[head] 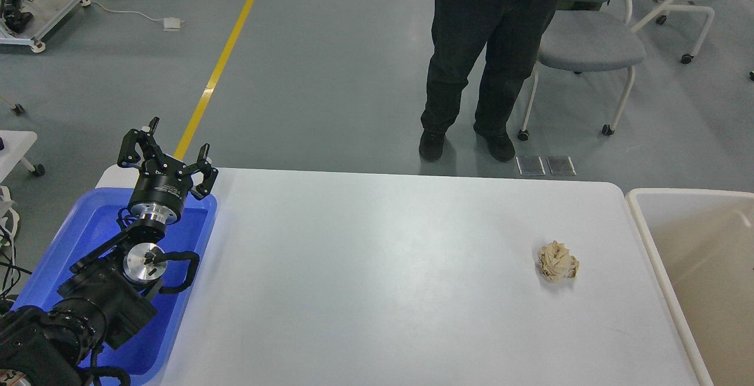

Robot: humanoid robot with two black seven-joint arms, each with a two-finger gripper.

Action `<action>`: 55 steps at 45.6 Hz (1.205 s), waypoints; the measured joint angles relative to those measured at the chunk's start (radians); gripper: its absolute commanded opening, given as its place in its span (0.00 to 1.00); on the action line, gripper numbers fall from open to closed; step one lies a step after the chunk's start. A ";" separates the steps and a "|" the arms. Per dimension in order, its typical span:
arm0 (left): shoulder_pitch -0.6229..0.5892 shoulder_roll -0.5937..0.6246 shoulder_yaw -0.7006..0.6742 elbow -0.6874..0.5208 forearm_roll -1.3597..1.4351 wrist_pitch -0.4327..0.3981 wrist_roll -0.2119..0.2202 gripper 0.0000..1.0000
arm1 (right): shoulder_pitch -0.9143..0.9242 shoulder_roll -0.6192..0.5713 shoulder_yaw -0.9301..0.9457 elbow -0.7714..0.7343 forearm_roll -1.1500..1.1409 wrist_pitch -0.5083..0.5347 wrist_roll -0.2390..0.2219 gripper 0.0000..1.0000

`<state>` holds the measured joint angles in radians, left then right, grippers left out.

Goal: Tidy desktop

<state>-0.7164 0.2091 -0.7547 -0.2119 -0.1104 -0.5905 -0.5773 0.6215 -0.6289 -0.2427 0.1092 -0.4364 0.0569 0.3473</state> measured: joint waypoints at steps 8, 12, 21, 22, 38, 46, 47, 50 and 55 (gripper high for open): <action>0.000 0.000 0.000 0.000 0.000 0.000 0.000 1.00 | 0.016 0.022 0.032 0.004 0.126 0.002 -0.032 1.00; 0.000 0.000 0.000 0.000 0.000 0.000 0.000 1.00 | 0.028 0.037 0.064 0.005 0.193 0.002 -0.060 1.00; 0.000 0.000 0.000 0.000 0.000 0.000 0.000 1.00 | 0.055 0.078 0.208 0.007 0.301 0.002 -0.135 1.00; 0.000 0.000 0.000 0.000 0.000 0.000 0.000 1.00 | 0.058 0.084 0.238 0.008 0.313 0.002 -0.143 1.00; 0.000 0.000 0.000 0.000 0.000 0.000 -0.001 1.00 | 0.094 0.130 0.678 0.092 0.397 0.005 -0.185 1.00; 0.000 0.000 0.000 0.000 0.000 0.000 0.000 1.00 | 0.110 0.145 0.835 0.140 0.423 0.012 -0.190 1.00; 0.000 0.000 0.000 0.000 0.000 0.000 0.000 1.00 | 0.112 0.150 0.855 0.146 0.432 0.016 -0.191 1.00; 0.000 0.000 0.000 0.000 0.000 0.000 0.000 1.00 | 0.119 0.158 0.892 0.158 0.458 0.027 -0.191 1.00; 0.000 0.000 0.000 0.000 0.000 0.000 0.000 1.00 | 0.133 0.180 0.937 0.178 0.513 0.044 -0.192 1.00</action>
<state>-0.7164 0.2092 -0.7547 -0.2117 -0.1104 -0.5907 -0.5773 0.7540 -0.4494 0.6939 0.2874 0.0769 0.1006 0.1551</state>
